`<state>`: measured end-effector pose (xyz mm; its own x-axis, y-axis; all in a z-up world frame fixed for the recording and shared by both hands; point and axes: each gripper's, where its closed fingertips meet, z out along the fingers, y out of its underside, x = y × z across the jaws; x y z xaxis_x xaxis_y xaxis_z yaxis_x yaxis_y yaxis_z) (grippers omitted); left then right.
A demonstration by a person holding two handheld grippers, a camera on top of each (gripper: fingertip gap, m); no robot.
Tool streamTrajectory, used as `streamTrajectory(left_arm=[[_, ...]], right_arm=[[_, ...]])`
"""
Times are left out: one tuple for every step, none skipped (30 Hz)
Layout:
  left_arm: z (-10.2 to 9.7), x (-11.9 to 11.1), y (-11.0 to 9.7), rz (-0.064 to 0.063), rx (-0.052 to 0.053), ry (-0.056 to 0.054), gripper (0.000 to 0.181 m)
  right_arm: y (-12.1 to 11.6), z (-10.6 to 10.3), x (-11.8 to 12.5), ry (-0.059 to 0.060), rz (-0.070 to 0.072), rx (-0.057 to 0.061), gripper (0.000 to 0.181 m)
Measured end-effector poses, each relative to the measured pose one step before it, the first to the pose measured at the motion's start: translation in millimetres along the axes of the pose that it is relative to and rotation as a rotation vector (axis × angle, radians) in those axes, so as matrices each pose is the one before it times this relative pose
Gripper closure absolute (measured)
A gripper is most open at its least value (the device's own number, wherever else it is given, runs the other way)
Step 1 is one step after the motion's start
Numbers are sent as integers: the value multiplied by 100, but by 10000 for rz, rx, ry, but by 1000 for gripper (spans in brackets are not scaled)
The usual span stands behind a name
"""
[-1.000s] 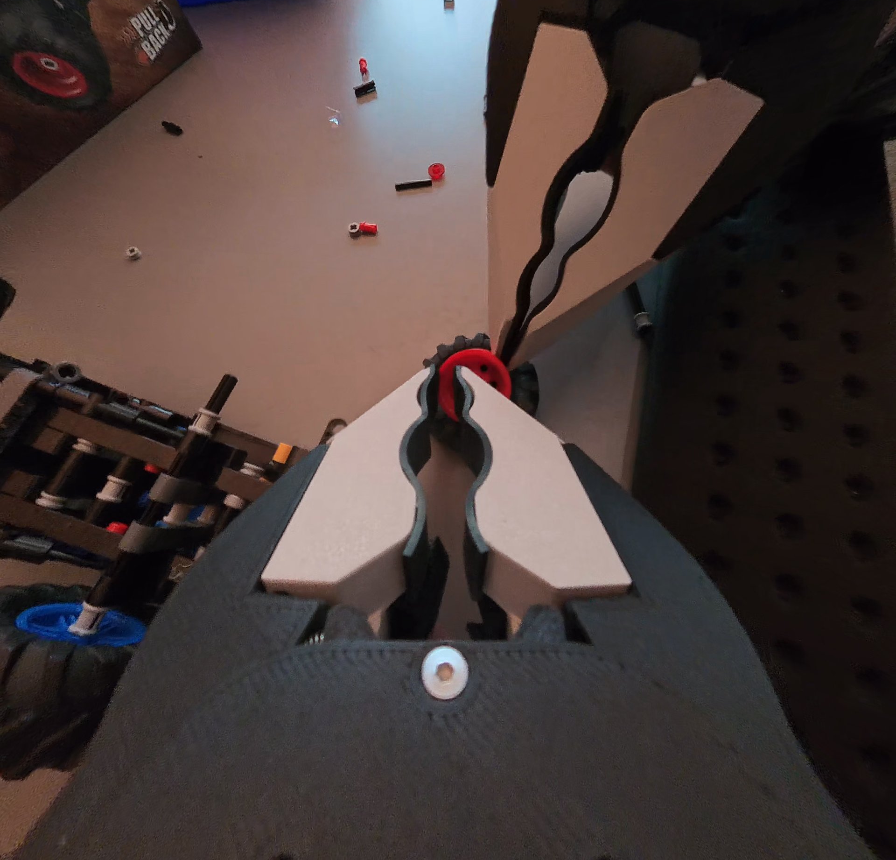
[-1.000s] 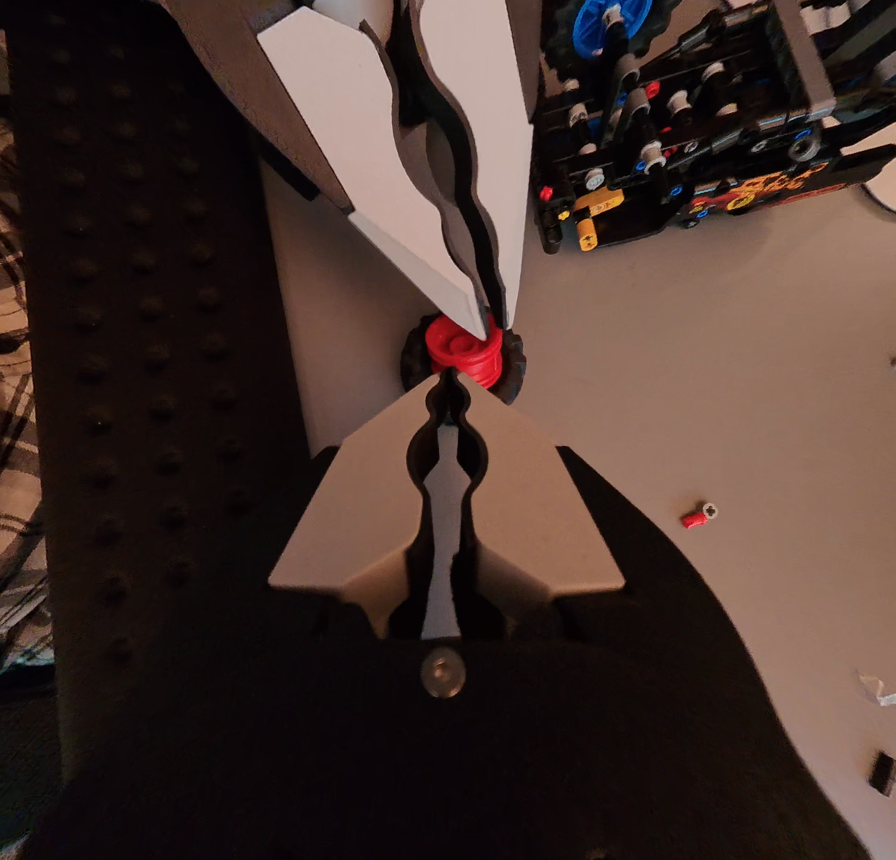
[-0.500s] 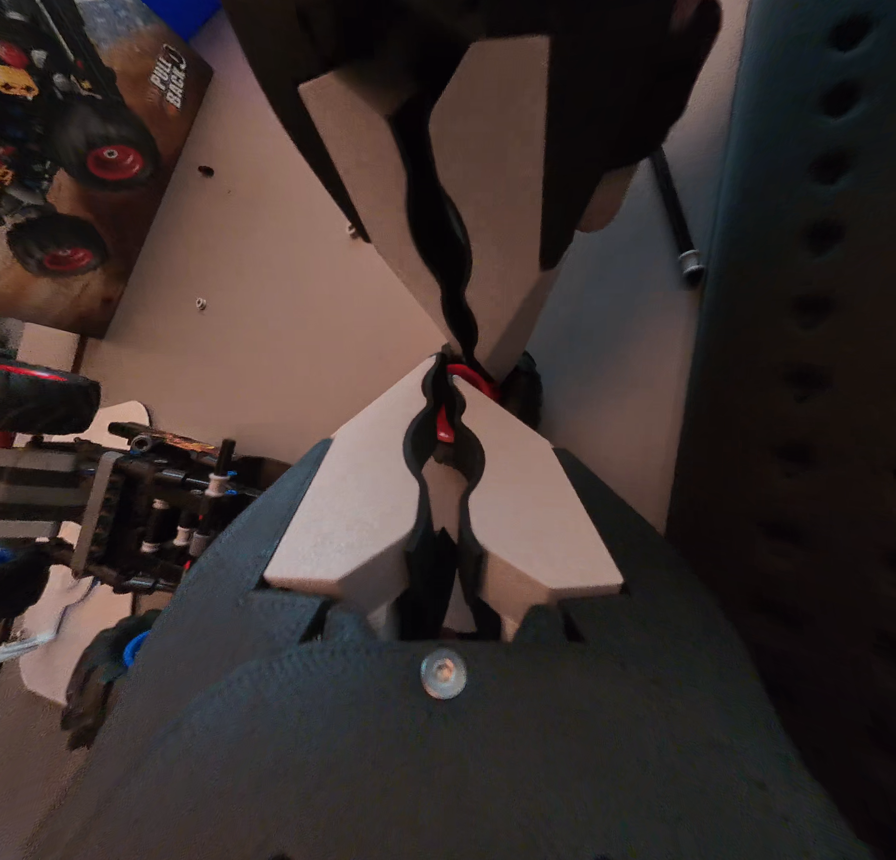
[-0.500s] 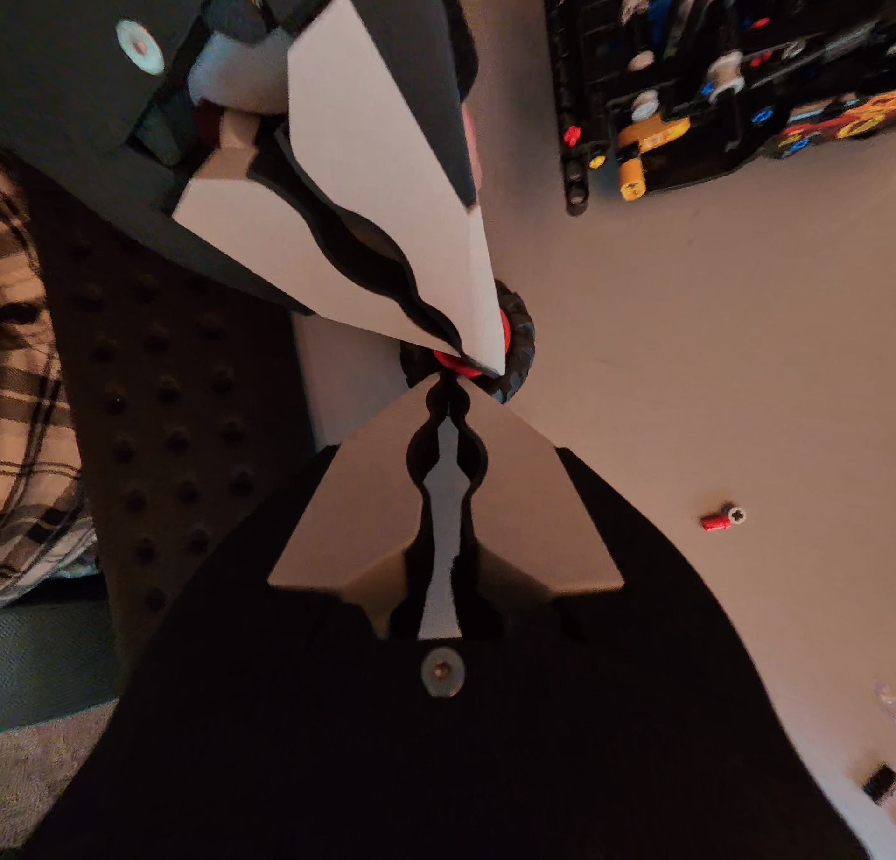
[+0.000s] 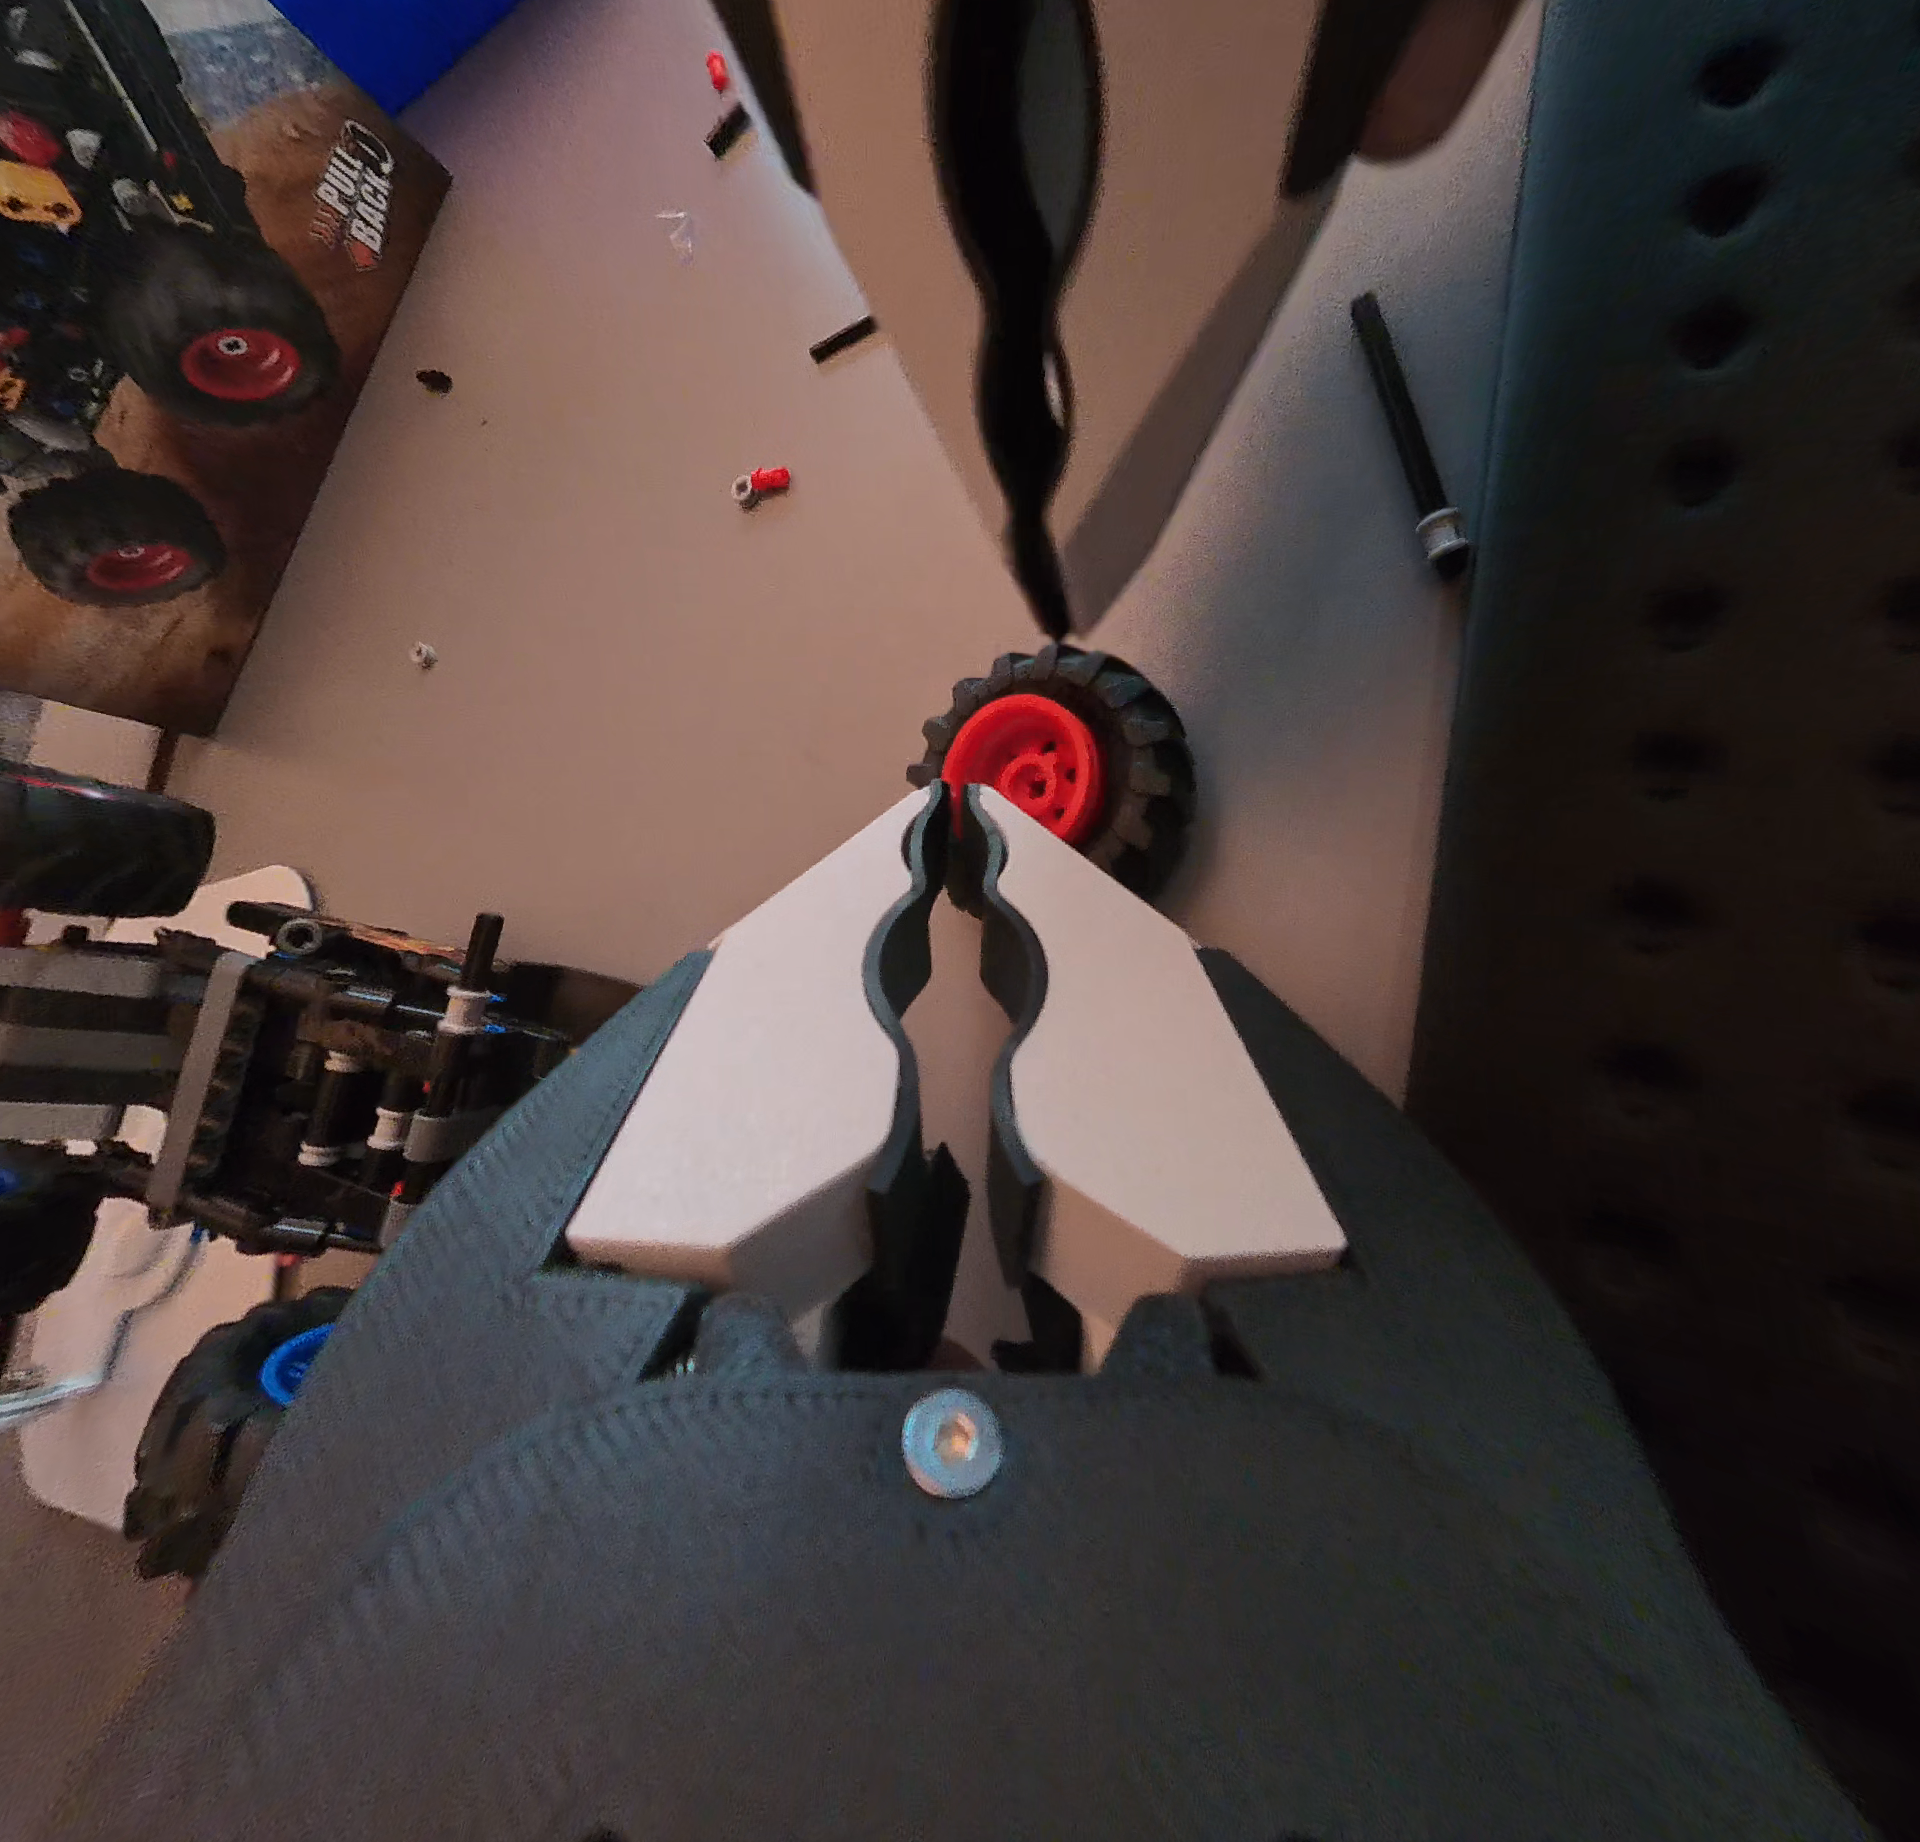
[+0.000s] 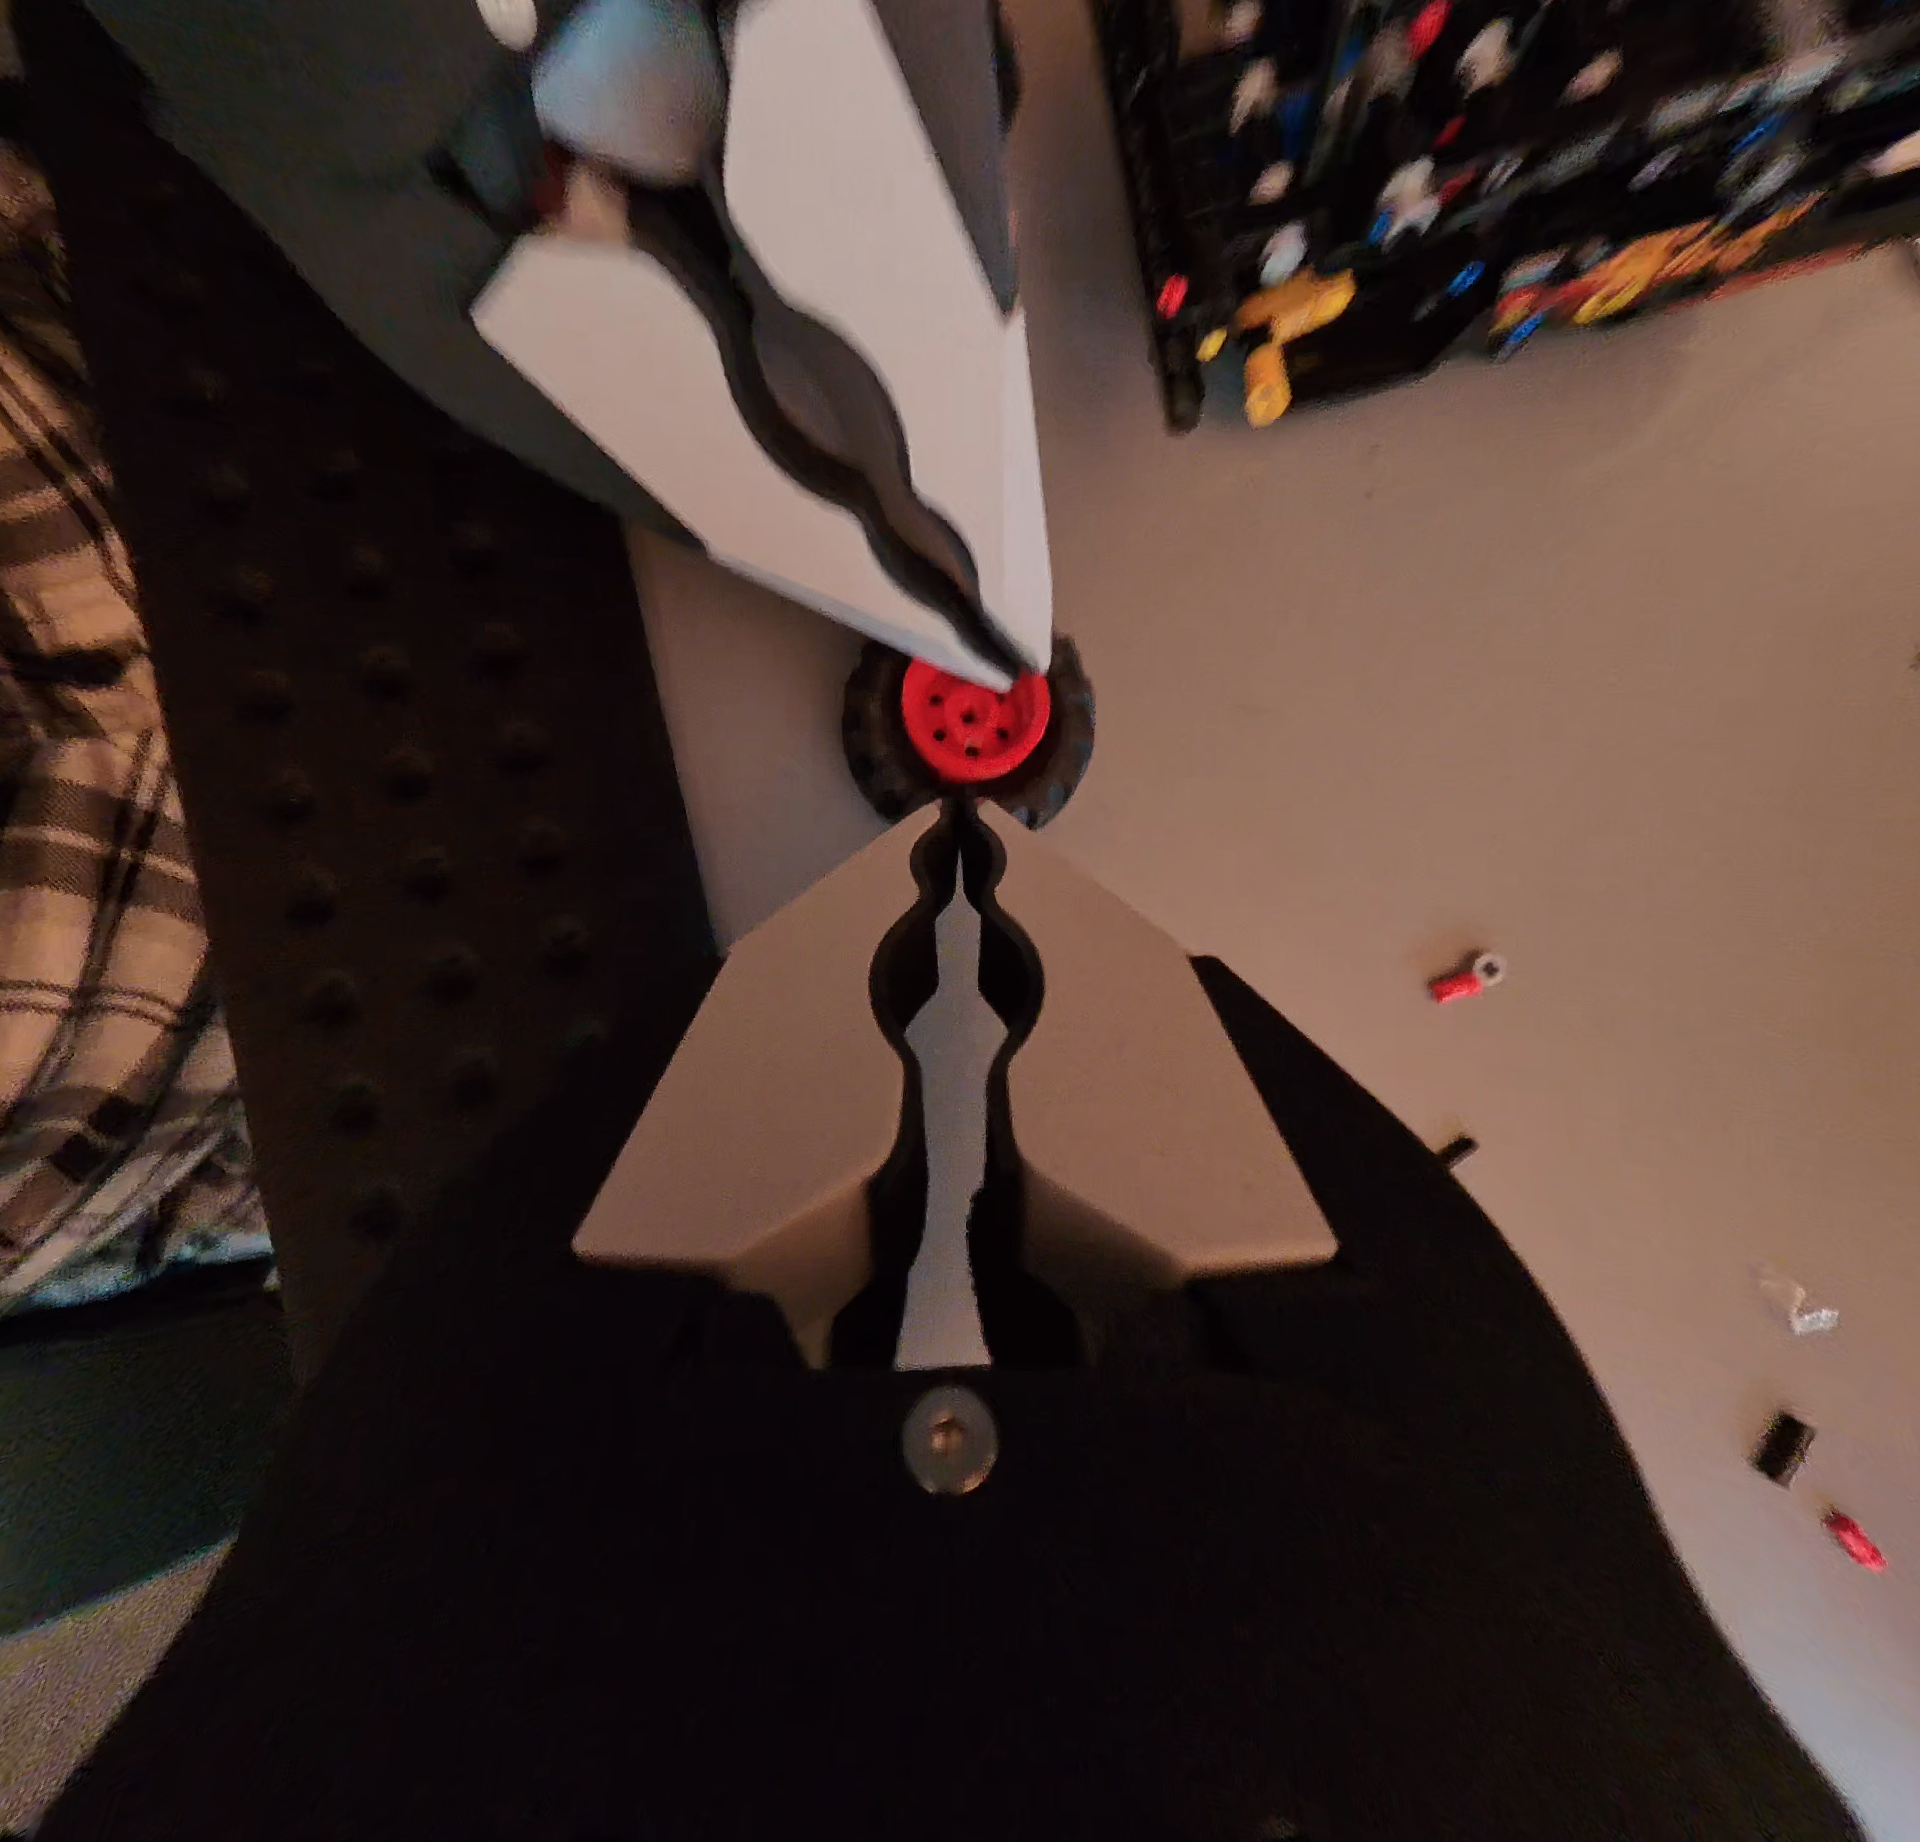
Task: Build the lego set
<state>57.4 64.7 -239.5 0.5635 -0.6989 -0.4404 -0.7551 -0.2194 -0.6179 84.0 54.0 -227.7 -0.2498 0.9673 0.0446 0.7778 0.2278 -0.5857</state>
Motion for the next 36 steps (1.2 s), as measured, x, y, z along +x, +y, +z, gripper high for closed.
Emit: streamTrajectory(left_arm=[[85, -11, -50, 117, -23, -68, 180], [50, 2, -54, -4, -5, -20, 180], [27, 16, -19, -9, -18, -11, 180], [-18, 9, 22, 127, -32, -72, 181], [-36, 16, 9, 94, -26, -90, 180], [3, 76, 23, 39, -18, -62, 180], [12, 40, -14, 45, 28, -95, 180], [6, -7, -29, 94, 22, -109, 180], [13, 4, -2, 93, -21, -106, 180], [15, 5, -20, 160, -27, -137, 180], [1, 0, 1, 181, -35, -134, 180], [-5, 13, -8, 177, -36, -93, 180], [-1, -1, -5, 170, -24, -79, 181], [39, 0, 20, 127, -2, -89, 181], [24, -9, -30, 80, 60, -99, 181], [-3, 8, -4, 50, 28, -81, 181], [0, 10, 12, 62, -17, -77, 181], [2, 4, 4, 59, -13, -95, 181], [28, 17, 11, 11, 10, -68, 181], [14, 17, 13, -30, -16, 19, 181], [61, 25, -4, -40, -22, 39, 181], [171, 61, -88, -29, 126, -22, 180], [162, 125, -267, -84, 228, 27, 180], [108, 112, -190, 11, 4, 14, 180], [153, 326, -469, 215, 199, 1, 181], [82, 22, 136, -285, -28, -26, 180], [-34, -13, 64, -278, 185, 163, 180], [-11, -8, 35, -178, 102, 89, 180], [19, -13, -14, -62, -15, 65, 180], [-16, -38, -42, -205, 46, 95, 180], [-151, -86, -42, -371, 153, 173, 181], [-345, -90, 101, -172, 11, 114, 181], [-401, -652, 175, -115, -82, -341, 181], [-599, -781, -444, -319, 337, -340, 177], [-521, -314, -351, -520, 207, 81, 167], [-161, -60, 462, -413, -299, 195, 162]], right_arm=[[-617, -357, 14, 7, 48, 365, 181], [-247, 60, 28, -2, 51, 148, 181], [173, 386, 379, 224, 1, -90, 181], [239, 487, 236, 150, 48, -85, 181], [278, 425, -161, -86, 42, -90, 181], [215, 258, -94, 2, -30, -77, 181], [109, 83, 62, 104, -47, -33, 181], [19, -30, 266, 207, -58, 17, 181], [-158, -148, 309, 213, -29, 102, 181], [-455, -283, -116, -71, 17, 249, 181], [-498, -232, -377, -201, 2, 201, 181], [63, 73, -124, -13, -78, -171, 181], [524, 351, 95, 105, -142, -419, 181], [258, 254, 41, 13, -59, -187, 181], [165, 47, -47, -100, 14, -98, 181], [164, 1, -22, -40, -45, -112, 181], [37, 18, -15, 13, -108, -84, 181], [-10, 10, -30, -2, -80, -65, 181], [9, 18, -19, -41, -17, -40, 181], [11, 10, -11, -73, 11, -18, 181], [16, 23, -15, -64, -21, -70, 181], [19, 35, -25, -20, -98, -183, 181], [37, 41, -25, -10, -138, -233, 181], [49, 74, -25, -85, -72, -174, 181], [106, 138, -27, -181, 61, -107, 181], [28, 77, 3, -143, 61, -36, 181], [-39, 25, 4, -35, -38, -45, 181], [-11, 17, 6, -2, -33, -45, 181], [-7, -13, 17, -31, 52, 60, 181], [-70, -36, 24, -18, 118, 236, 181], [-174, -91, 38, 28, 206, 403, 181], [-110, -181, 125, 78, 334, 430, 181], [-128, -365, 477, 264, 417, 486, 181], [-180, -474, 503, 254, 397, 502, 180], [-199, -356, 324, 118, 411, 413, 171], [-258, -112, 57, -46, 410, 326, 165]])
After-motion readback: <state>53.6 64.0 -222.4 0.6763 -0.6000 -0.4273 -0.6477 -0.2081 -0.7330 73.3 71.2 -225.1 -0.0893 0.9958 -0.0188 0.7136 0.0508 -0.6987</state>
